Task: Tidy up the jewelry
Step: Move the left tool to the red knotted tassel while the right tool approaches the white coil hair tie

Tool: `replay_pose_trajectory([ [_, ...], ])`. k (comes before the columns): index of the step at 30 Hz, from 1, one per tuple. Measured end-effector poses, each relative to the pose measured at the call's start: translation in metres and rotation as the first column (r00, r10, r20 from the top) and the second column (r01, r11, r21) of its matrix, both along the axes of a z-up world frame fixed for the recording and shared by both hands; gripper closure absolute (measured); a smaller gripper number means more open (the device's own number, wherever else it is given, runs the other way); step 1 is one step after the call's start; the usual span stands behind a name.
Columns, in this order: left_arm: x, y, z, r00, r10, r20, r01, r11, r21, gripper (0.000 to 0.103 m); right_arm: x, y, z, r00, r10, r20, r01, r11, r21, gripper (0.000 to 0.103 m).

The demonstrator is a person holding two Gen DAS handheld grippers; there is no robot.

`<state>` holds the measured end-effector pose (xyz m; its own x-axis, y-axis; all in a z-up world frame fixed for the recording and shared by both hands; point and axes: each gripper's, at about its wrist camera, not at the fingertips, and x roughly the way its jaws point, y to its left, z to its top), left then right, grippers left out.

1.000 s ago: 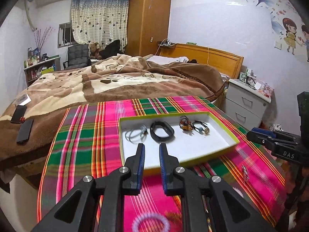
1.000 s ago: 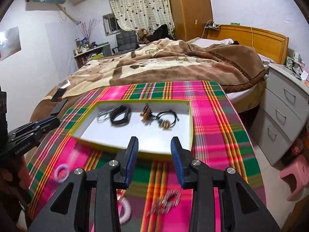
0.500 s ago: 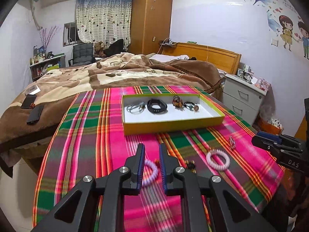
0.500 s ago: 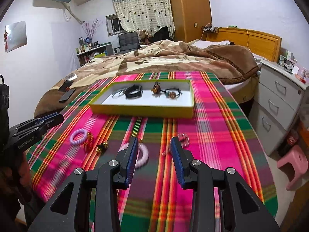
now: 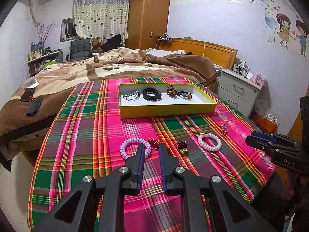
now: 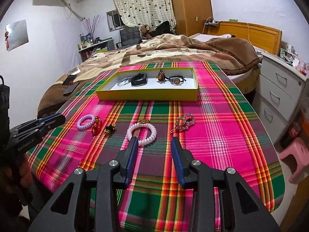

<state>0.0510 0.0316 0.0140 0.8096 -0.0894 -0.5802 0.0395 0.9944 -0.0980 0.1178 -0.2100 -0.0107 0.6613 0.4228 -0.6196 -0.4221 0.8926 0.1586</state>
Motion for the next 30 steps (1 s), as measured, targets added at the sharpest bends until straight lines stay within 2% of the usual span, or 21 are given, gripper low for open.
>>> replay_pose_trajectory([
  [9,0.009,-0.007,-0.006,0.999,-0.026,-0.028,0.025,1.0,-0.018,0.089,0.006,0.005,-0.004,1.0,0.002,-0.018,-0.002,1.0,-0.006,0.067],
  [18,0.029,-0.016,-0.018,0.995,-0.053,-0.089,0.049,0.997,-0.052,0.089,0.022,0.015,-0.012,0.999,0.003,-0.043,-0.004,1.0,-0.028,0.067],
  [30,0.057,-0.019,-0.032,0.986,-0.041,-0.163,0.027,0.996,-0.085,0.089,0.052,0.034,-0.032,0.995,0.019,-0.101,-0.026,0.997,-0.069,0.068],
])
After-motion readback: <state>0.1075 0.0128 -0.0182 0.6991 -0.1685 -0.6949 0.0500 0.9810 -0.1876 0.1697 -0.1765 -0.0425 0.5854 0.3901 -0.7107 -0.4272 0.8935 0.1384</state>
